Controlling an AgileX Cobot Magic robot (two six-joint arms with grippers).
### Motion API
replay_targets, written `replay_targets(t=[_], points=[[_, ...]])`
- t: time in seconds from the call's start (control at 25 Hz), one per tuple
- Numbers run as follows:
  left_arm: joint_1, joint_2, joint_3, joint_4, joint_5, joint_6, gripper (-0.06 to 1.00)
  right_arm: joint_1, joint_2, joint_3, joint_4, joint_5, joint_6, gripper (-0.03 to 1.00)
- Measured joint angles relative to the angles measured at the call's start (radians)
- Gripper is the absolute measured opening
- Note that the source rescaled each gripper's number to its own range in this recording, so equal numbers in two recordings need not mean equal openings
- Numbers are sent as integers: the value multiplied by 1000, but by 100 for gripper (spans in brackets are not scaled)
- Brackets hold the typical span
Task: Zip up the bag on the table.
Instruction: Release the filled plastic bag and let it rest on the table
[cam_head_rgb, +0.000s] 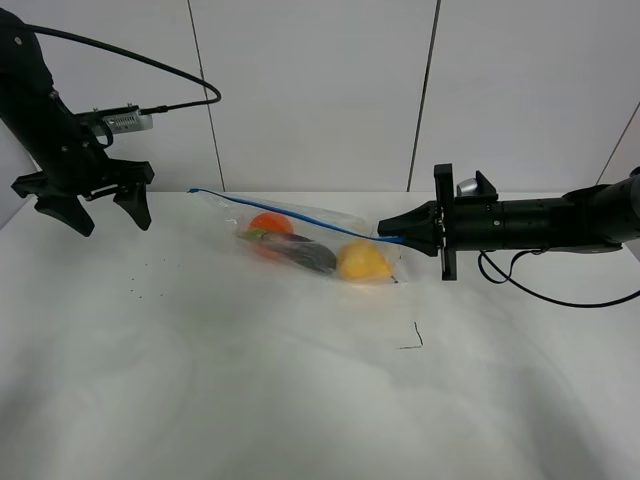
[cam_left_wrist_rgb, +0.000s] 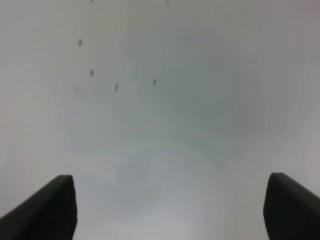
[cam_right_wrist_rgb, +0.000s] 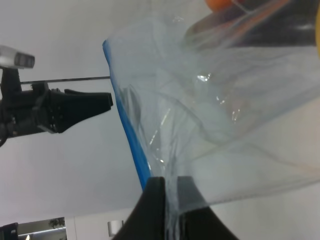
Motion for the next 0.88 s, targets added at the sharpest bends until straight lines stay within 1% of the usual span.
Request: replay_targets(t=[0.2, 0.52, 0.76, 0.88], points=[[16, 0, 0, 27, 84, -1, 100, 0, 0, 0, 0, 0, 0, 0], [92, 0, 0, 54, 85, -4, 100, 0, 0, 0, 0, 0, 0, 0], [84, -4, 3, 54, 85, -4, 100, 0, 0, 0, 1, 0, 0, 0], [82, -40, 45, 54, 85, -4, 100, 0, 0, 0, 1, 0, 0, 0]])
